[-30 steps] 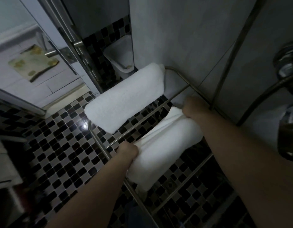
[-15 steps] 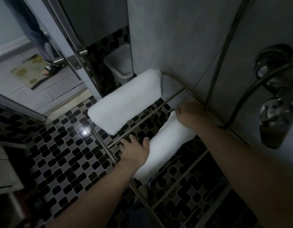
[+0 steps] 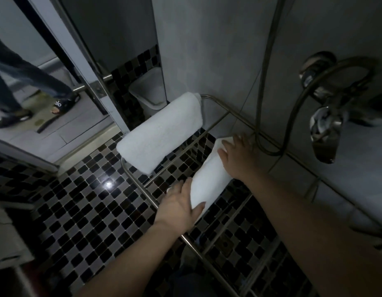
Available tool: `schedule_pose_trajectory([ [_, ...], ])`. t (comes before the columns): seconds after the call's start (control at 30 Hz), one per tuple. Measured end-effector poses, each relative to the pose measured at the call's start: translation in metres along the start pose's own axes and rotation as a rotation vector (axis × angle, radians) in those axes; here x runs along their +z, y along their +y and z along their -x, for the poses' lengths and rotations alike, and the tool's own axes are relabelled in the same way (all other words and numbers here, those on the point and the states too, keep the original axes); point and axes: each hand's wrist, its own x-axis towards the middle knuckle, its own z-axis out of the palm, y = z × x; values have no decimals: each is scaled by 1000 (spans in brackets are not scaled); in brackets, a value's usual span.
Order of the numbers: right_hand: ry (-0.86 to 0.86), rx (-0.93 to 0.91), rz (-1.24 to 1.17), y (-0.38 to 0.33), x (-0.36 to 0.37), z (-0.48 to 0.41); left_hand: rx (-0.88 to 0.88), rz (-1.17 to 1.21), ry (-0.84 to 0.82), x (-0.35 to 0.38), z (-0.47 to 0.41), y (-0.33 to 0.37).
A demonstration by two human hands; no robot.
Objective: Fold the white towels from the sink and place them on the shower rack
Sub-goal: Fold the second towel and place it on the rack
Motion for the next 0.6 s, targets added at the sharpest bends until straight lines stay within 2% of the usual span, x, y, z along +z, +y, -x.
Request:
schedule_pose_trajectory([
  [0.2,76,-59,9,-36,-2,30,115,-58,173,-29,15,-19],
  [0.4,135,-129,-68,-94,-19,54,104,-94,281,-65,28,-52],
  [0.6,222,-246,-72,-188,-31,86,69,-78,403,-111,66,-114],
])
